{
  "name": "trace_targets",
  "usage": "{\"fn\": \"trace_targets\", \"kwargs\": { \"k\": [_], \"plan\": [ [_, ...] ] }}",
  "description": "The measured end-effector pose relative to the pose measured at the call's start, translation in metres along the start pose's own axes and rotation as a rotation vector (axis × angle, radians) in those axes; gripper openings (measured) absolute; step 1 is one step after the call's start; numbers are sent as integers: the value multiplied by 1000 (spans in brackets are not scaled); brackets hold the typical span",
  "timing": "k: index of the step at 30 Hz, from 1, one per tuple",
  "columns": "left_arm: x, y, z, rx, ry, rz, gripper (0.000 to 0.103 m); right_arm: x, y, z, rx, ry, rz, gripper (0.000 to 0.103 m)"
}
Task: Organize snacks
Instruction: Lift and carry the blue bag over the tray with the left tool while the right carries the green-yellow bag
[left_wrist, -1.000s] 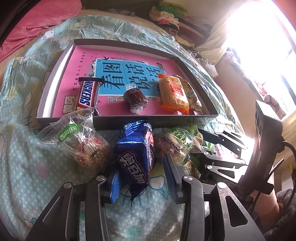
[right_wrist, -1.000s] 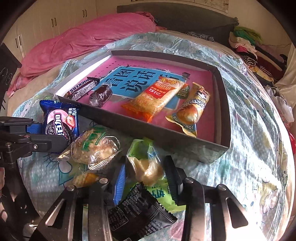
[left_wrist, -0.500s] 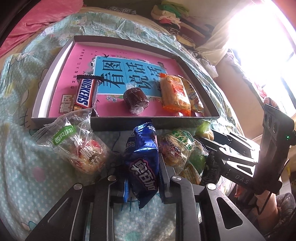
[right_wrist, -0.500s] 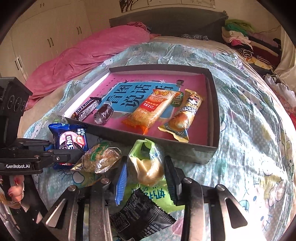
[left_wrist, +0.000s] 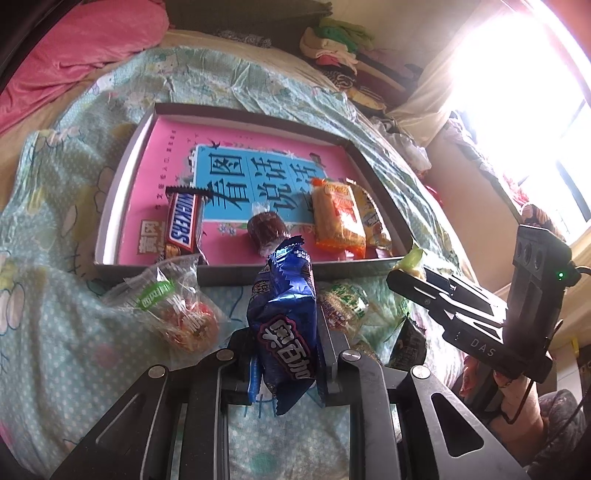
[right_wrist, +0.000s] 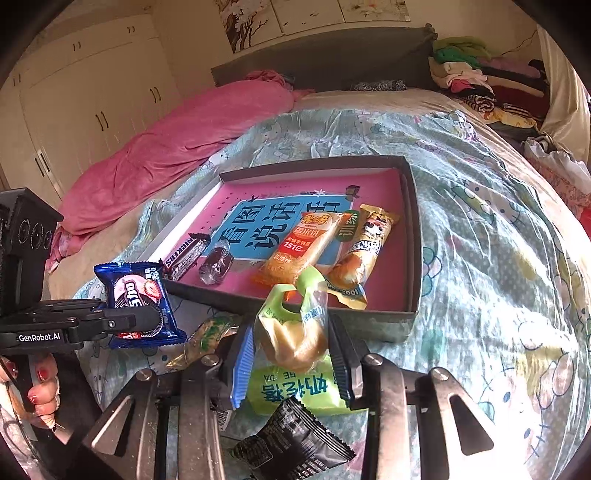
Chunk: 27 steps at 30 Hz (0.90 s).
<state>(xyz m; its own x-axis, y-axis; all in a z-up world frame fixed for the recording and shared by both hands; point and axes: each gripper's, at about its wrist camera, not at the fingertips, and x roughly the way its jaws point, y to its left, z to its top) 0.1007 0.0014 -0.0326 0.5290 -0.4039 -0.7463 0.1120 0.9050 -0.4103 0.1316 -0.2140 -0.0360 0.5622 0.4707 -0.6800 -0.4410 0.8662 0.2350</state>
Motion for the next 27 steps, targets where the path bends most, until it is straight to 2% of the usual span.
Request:
{"fn": "trace_targets", "kwargs": {
  "k": [27],
  "plan": [
    [-43, 5, 30, 9, -153, 77, 23, -32, 1, 15, 5, -179, -2, 38]
  ]
}}
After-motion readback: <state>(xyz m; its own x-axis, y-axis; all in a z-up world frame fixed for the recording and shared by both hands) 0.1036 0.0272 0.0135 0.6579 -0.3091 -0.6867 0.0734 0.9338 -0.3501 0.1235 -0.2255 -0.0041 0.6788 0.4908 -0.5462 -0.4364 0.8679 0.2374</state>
